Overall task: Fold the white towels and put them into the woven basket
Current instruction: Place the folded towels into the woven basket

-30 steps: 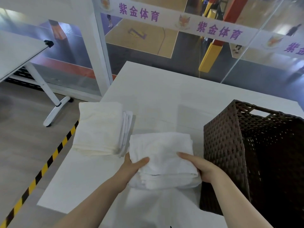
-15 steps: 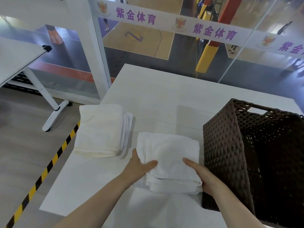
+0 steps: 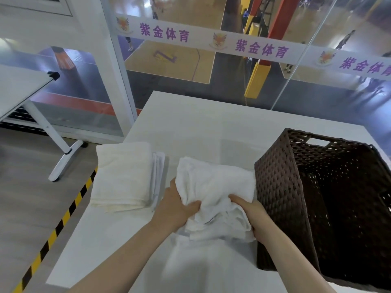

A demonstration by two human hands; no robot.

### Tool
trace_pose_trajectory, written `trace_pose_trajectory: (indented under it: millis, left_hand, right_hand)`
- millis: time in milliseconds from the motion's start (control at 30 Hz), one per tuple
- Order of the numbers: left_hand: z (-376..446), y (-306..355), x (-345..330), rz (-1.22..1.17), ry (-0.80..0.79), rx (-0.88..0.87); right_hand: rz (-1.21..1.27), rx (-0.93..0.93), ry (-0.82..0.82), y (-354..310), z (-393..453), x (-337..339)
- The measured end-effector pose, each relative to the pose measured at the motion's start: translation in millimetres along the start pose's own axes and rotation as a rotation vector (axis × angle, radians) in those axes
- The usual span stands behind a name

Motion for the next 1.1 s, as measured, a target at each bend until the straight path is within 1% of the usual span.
trace_pose_trajectory:
  millis: [67,133,233,433,500,833,933,1100]
  left_hand:
    - [4.8,19.5,5.7,0.114,0.020,-0.043]
    - [7.4,42.3,12.6,0.159,0.047,-0.082]
    - [8.8,76.5,20.3,0.199,0.081,-0.196]
    - [11.8,143.0,20.0,0.147,0.140,-0.330]
    - [12.5,163.1,11.8,0.137,0.132,-0.351]
    - [28.4,247.7,-55.5,0.113,0.109,-0.476]
    - [32.7,274.6,-89.2,0.083,0.094,-0.506]
    - [41.6,308.0,-160.7,0.042,0.043,-0.537]
  right_hand:
    - [-0.019,0.076,0.050,-12.8,-9.4,-3.5]
    - [0.000,0.170,0.056,-26.4,-23.2,-4.2]
    - [0.019,0.285,0.092,-44.5,-43.1,6.8]
    - [0.133,0.410,0.118,-69.6,-74.6,42.9]
    - [0.152,0.449,0.120,-76.6,-83.1,60.2]
    - [0.161,0.534,0.201,-99.3,-110.5,171.4]
    - [0.138,0.551,0.247,-103.4,-116.9,217.9]
    - [0.085,0.507,0.360,-103.3,-106.0,304.0]
Point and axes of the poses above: each hand's wrist, its own z-axis towards the middle knuckle, its own x-axis out of the back of the hand, y = z × x, the point moved 2 cm from there along z, towards the middle knuckle, and after that the axes turned 14 degrees about -x, right-handed, at the moved point
